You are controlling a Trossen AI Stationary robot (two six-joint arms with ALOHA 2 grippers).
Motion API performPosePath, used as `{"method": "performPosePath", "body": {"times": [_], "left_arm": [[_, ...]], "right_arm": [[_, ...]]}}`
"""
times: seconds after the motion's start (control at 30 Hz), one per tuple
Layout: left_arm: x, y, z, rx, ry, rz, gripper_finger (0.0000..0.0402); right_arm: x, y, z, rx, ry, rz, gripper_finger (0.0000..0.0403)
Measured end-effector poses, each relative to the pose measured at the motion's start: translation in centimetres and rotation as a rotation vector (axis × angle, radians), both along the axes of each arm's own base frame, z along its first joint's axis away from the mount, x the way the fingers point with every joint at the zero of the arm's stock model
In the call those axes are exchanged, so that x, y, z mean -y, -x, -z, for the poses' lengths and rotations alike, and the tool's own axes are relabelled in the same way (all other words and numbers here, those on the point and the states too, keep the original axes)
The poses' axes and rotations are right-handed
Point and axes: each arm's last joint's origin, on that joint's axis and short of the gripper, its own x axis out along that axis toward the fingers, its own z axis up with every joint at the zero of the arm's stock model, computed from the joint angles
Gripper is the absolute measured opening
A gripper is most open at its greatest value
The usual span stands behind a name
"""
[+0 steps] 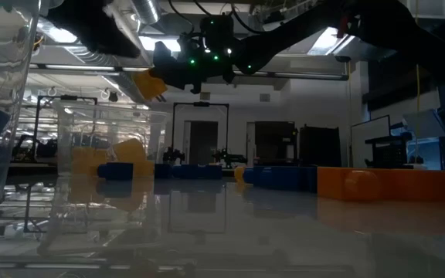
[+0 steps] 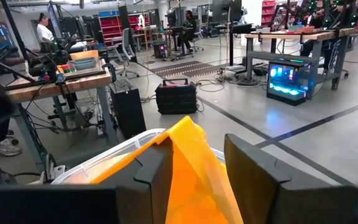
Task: Sort blocks
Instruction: Put the yellow game piece into the top transparent bin, then put the blue game piece into the bottom left transparent bin
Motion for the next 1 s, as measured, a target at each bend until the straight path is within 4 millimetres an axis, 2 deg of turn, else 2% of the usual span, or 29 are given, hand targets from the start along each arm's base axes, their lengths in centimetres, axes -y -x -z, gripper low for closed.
{"method": "performPosePath", "body": {"times": [0.23, 0.53, 0.8, 1.0], "left_arm": [[-2.7, -0.9, 1.0, -0.124, -0.074, -0.086, 0.0143], [-5.0, -1.4, 1.4, -0.134, -0.082, -0.143, 0.0143], [-5.7, -0.5, 1.2, -0.131, -0.077, -0.222, 0.0143], [-5.4, 0.4, 1.4, -0.173, -0.056, -0.230, 0.0143]], "right_arm": [[0.0, 0.0, 0.0, 0.001, 0.001, 0.000, 0.0144], [-0.2, -0.1, 0.0, -0.001, 0.001, -0.062, 0.0144], [-0.5, -0.1, 0.2, -0.012, -0.056, -0.172, 0.0144], [-0.6, -0.1, 0.2, -0.015, -0.057, -0.209, 0.0144]]}}
